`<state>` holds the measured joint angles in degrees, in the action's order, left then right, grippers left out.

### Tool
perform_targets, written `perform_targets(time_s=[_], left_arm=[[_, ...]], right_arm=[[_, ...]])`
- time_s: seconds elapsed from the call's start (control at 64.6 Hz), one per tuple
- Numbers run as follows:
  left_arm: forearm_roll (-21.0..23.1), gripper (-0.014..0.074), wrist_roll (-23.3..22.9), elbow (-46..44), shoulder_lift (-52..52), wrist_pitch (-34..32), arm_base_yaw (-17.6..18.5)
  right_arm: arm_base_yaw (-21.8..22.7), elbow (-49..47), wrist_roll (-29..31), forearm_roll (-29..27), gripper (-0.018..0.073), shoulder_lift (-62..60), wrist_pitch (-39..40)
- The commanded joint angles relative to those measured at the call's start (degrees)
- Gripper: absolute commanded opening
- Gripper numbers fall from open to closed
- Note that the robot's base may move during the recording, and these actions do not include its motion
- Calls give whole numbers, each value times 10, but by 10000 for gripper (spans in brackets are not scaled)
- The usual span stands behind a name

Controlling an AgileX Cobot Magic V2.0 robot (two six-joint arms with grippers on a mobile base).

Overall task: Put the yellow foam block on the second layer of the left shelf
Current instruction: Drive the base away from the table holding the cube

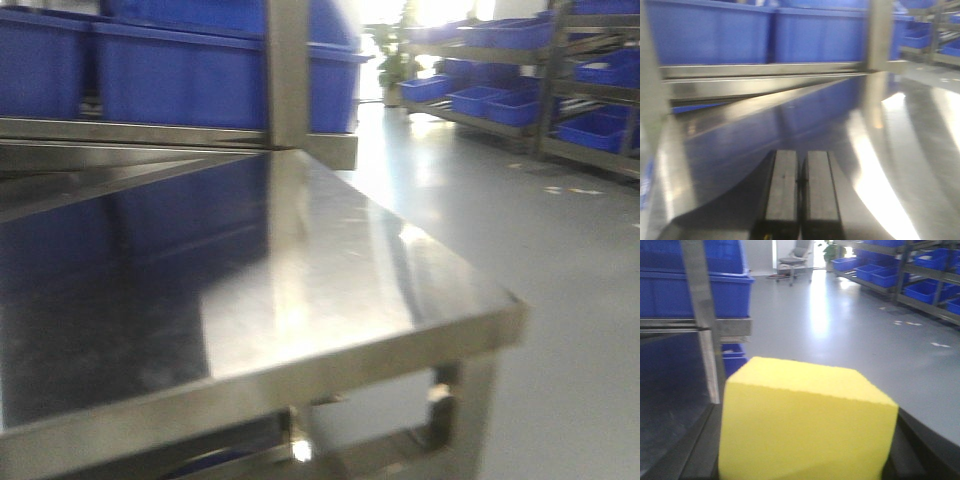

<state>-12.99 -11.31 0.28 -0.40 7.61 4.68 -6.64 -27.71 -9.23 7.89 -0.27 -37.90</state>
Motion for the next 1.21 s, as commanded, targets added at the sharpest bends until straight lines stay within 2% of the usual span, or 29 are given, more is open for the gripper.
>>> perform_targets(time_s=[0.0,1.191], left_arm=[[2,136,-2,15,-8,-49,1],[2,136,-2,15,-8,-49,1]], right_arm=[[3,-15,6,9,320,14,49],[3,-15,6,9,320,14,49]])
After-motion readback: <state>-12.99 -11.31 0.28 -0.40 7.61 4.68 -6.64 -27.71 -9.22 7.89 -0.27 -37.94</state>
